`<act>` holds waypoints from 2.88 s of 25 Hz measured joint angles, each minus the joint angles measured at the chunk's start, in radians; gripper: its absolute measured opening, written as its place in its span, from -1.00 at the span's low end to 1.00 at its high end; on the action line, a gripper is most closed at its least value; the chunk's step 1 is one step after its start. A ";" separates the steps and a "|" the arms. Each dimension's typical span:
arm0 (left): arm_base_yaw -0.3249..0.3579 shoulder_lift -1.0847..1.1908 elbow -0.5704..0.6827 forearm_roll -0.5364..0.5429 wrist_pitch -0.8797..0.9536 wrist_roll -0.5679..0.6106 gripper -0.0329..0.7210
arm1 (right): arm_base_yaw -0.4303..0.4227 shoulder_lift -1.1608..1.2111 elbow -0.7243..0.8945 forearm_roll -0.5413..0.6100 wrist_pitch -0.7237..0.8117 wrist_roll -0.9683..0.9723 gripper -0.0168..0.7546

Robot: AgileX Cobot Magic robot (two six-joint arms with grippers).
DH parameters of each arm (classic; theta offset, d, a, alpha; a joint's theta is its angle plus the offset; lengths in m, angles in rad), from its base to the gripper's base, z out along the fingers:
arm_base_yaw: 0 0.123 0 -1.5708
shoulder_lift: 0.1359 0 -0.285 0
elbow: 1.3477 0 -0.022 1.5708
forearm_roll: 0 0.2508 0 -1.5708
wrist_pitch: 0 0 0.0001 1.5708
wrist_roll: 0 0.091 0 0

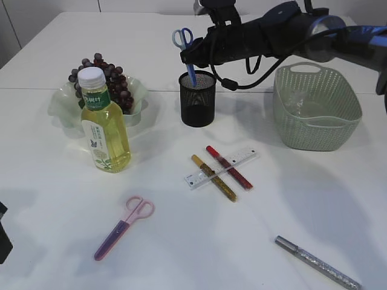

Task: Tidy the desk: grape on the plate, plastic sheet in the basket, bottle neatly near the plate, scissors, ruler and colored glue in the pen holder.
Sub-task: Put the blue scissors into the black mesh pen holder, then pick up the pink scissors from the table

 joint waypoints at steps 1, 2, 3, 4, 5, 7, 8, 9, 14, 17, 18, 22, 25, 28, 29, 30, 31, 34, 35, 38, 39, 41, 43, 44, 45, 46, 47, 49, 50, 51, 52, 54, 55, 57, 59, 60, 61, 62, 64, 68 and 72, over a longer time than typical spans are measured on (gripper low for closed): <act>0.000 0.000 0.000 -0.004 0.000 0.000 0.05 | 0.000 0.000 0.002 -0.002 0.005 0.004 -0.38; 0.000 0.000 0.000 -0.006 0.000 0.000 0.05 | 0.000 0.000 0.004 -0.005 0.007 0.006 -0.34; 0.000 0.000 0.000 -0.011 0.000 0.000 0.05 | 0.000 0.000 0.006 -0.005 0.010 0.008 -0.28; 0.000 0.000 0.000 -0.010 0.000 0.000 0.05 | 0.000 0.000 0.006 -0.005 0.012 0.008 -0.21; 0.000 0.000 0.000 -0.011 0.000 0.000 0.05 | 0.000 0.000 0.006 -0.005 0.014 0.010 -0.17; 0.000 0.000 0.000 -0.011 0.000 0.000 0.05 | 0.000 0.000 0.006 -0.005 0.015 0.010 -0.10; 0.000 0.000 0.000 -0.011 0.000 0.000 0.05 | 0.000 0.000 0.006 -0.005 0.016 0.010 -0.09; 0.000 0.000 0.000 -0.009 0.000 0.000 0.05 | 0.000 0.000 0.006 -0.005 0.017 0.010 -0.08; 0.000 0.000 0.000 0.006 0.000 0.000 0.05 | 0.000 -0.017 0.007 -0.007 0.029 0.052 -0.07; 0.000 0.000 0.000 0.006 0.000 0.000 0.05 | 0.000 -0.071 0.009 -0.115 0.064 0.211 -0.07; 0.000 0.000 0.000 0.006 0.000 0.000 0.04 | 0.000 -0.099 0.009 -0.172 0.094 0.296 -0.07; 0.000 0.000 0.000 0.006 0.000 0.000 0.04 | 0.002 -0.219 0.009 -0.506 0.319 0.746 -0.06; 0.000 0.000 0.000 0.008 0.000 0.000 0.04 | 0.023 -0.304 0.009 -0.727 0.516 0.985 -0.06; 0.000 0.000 0.000 0.036 0.000 0.000 0.03 | 0.047 -0.360 0.009 -0.887 0.661 1.069 -0.06; 0.000 0.000 0.000 0.054 0.000 0.000 0.03 | 0.055 -0.372 0.009 -0.913 0.680 1.090 -0.06; 0.000 0.000 0.000 0.070 0.000 0.000 0.02 | 0.058 -0.387 0.009 -0.932 0.690 1.106 -0.06; 0.000 0.000 0.000 0.087 0.000 0.000 0.00 | 0.059 -0.401 0.009 -0.941 0.695 1.116 -0.06; 0.000 0.000 0.000 0.121 0.000 0.000 -0.04 | 0.059 -0.450 0.045 -0.955 0.701 1.139 -0.06; 0.000 0.000 0.000 0.126 0.000 0.000 -0.05 | 0.060 -0.470 0.065 -0.955 0.702 1.143 -0.06; 0.000 0.000 0.000 0.126 0.000 0.000 -0.09 | 0.064 -0.534 0.149 -0.955 0.702 1.145 -0.06; 0.000 0.000 0.000 0.126 0.000 0.000 -0.09 | 0.066 -0.554 0.186 -0.955 0.702 1.147 -0.06; 0.000 0.000 0.000 0.122 0.000 0.000 -0.10 | 0.070 -0.602 0.261 -0.955 0.702 1.147 -0.06; 0.000 0.000 0.000 0.113 -0.002 0.000 -0.10 | 0.077 -0.646 0.347 -0.955 0.702 1.149 -0.06; 0.000 0.000 0.000 0.108 -0.002 0.000 -0.10 | 0.083 -0.670 0.390 -0.955 0.702 1.149 -0.06; 0.000 0.000 0.000 0.106 -0.006 0.000 -0.10 | 0.094 -0.692 0.424 -0.955 0.702 1.149 -0.06; 0.000 0.000 0.000 0.102 -0.010 0.000 -0.10 | 0.103 -0.710 0.464 -0.955 0.702 1.149 -0.06; 0.000 0.000 0.000 0.099 -0.012 0.000 -0.10 | 0.116 -0.729 0.502 -0.955 0.702 1.149 -0.06; 0.000 0.000 0.000 0.093 -0.014 0.000 -0.10 | 0.143 -0.761 0.568 -0.955 0.702 1.161 -0.06; 0.000 0.000 0.000 0.090 -0.016 0.000 -0.10 | 0.155 -0.772 0.602 -0.953 0.702 1.161 -0.06; 0.000 0.000 0.000 0.088 -0.016 0.002 -0.10 | 0.170 -0.784 0.633 -0.946 0.702 1.161 -0.06; 0.000 0.000 0.000 0.088 -0.016 0.007 -0.10 | 0.185 -0.792 0.657 -0.930 0.702 1.169 -0.06; 0.000 0.000 0.000 0.088 -0.016 0.028 -0.10 | 0.213 -0.806 0.700 -0.881 0.702 1.198 -0.06; 0.000 0.000 0.000 0.088 -0.016 0.038 -0.10 | 0.229 -0.810 0.709 -0.843 0.702 1.218 -0.06; 0.000 0.000 0.000 0.094 -0.017 0.052 -0.10 | 0.258 -0.812 0.718 -0.767 0.700 1.271 -0.06; 0.000 0.000 0.000 0.103 -0.033 0.052 -0.10 | 0.280 -0.814 0.719 -0.684 0.671 1.302 -0.06; 0.000 -0.004 0.000 0.104 -0.041 0.057 -0.10 | 0.282 -0.814 0.721 -0.649 0.643 1.309 -0.06; 0.000 -0.010 0.000 0.104 -0.045 0.057 -0.10 | 0.287 -0.814 0.721 -0.612 0.615 1.314 -0.06; 0.000 -0.014 0.000 0.104 -0.046 0.059 -0.10 | 0.287 -0.814 0.721 -0.582 0.591 1.316 -0.06; 0.000 -0.023 0.000 0.104 -0.046 0.059 -0.10 | 0.287 -0.814 0.721 -0.540 0.544 1.319 -0.06; 0.000 -0.027 0.000 0.104 -0.046 0.061 -0.10 | 0.287 -0.814 0.721 -0.484 0.446 1.319 -0.06; 0.000 -0.032 0.000 0.104 -0.042 0.063 -0.11 | 0.287 -0.814 0.721 -0.451 0.432 1.319 -0.06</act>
